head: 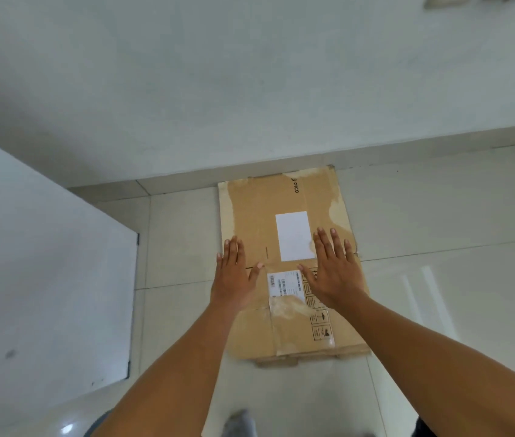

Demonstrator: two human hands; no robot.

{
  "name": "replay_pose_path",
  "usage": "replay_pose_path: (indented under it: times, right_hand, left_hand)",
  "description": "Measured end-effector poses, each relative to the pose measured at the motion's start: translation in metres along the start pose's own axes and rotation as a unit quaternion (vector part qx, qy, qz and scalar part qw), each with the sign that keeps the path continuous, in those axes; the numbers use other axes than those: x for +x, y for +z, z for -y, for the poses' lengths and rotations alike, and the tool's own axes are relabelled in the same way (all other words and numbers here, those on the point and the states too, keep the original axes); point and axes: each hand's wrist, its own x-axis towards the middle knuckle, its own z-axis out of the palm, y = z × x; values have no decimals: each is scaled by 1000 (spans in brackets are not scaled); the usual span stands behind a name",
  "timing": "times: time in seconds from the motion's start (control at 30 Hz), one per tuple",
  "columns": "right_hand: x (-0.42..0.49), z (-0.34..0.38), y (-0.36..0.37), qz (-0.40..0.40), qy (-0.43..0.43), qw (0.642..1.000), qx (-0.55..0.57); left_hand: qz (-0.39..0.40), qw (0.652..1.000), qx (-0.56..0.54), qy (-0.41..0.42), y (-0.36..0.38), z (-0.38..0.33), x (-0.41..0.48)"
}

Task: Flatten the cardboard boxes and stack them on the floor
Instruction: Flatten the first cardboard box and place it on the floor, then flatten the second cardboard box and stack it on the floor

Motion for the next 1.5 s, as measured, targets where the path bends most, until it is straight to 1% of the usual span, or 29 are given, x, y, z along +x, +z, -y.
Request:
replay_pose_path:
  times: [0.1,0.27,0.37,0.5,0.6,0.83,1.13,1.33,1.5]
  right_hand:
    - [-46,22,-78,-10,-11,1000,23]
    - [-124,53,-209,-19,-37,999,8]
    - [-174,76,-282,-41,-46,998,16]
    - [-235,106,-365,-61,-48,997,22]
    - [-274,127,-407,-78,-49,995,29]
    - [-342,158,-465,-125,-59,990,30]
    - [-432,210,-481,-151,-99,983,33]
    - [-467,282,-494,-166,-141,976,27]
    - [-473,370,-509,-173,-176,969,30]
  left_hand:
    - [12,1000,12,-8,-75,-11,-54]
    - [19,1000,1,-20,-202,-48,-152]
    - [20,1000,-3,-23,-268,-68,-205]
    - [5,1000,-11,-13,-342,-83,-261]
    - [-18,1000,-21,-4,-380,-87,-295]
    - [-67,997,-39,-7,-429,-80,-369]
    - [-127,991,-25,-35,-462,-34,-480]
    - [-167,983,-34,-61,-494,27,-545]
    - [-199,976,-31,-81,-523,110,-579]
